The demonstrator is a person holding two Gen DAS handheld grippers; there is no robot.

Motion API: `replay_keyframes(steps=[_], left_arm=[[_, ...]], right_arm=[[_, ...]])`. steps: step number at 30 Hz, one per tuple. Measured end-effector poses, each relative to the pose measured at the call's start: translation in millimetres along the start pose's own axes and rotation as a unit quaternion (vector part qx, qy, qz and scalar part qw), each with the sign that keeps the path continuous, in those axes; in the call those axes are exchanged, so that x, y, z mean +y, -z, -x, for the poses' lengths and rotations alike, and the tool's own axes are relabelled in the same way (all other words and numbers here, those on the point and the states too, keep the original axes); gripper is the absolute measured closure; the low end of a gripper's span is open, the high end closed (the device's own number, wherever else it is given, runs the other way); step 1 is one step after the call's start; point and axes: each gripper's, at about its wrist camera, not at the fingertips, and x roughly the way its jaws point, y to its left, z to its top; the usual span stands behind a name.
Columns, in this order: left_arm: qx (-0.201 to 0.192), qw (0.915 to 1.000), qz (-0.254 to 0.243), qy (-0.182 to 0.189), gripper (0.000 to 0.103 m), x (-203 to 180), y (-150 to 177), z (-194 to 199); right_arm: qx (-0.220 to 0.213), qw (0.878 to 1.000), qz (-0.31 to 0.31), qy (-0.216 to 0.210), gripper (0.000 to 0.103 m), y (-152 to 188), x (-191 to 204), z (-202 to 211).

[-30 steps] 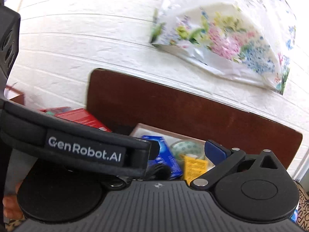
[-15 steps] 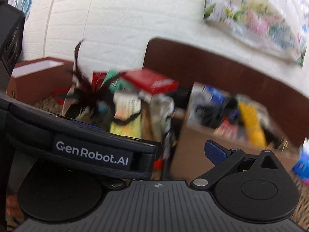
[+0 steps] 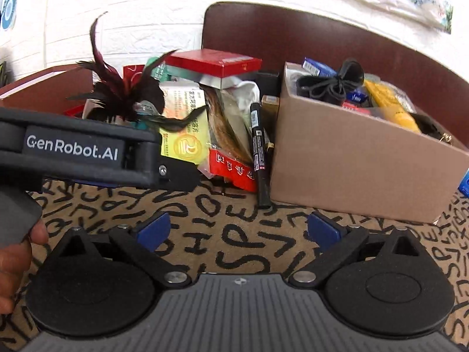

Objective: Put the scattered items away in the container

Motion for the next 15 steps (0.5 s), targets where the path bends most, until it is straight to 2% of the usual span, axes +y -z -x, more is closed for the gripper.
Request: replay_keyframes(steps=[4, 8, 15], left_arm=[[-0.001, 0.9998, 0.003, -0.021, 0.010, 8, -6, -16], [0.001, 0.9989, 0.030, -0.037, 0.013, 24, -17, -32], [0.000, 0.9972, 0.056, -0.049, 0.022, 45, -26, -49]], right_arm=[[0.009, 1.000, 0.000, -0.003, 0.009, 0, -3, -13], [0.011, 1.000, -0.004, -0.008, 0.013, -5, -6, -23], [0.028, 0.998, 0.014, -0.060, 0.038, -11, 7, -37]])
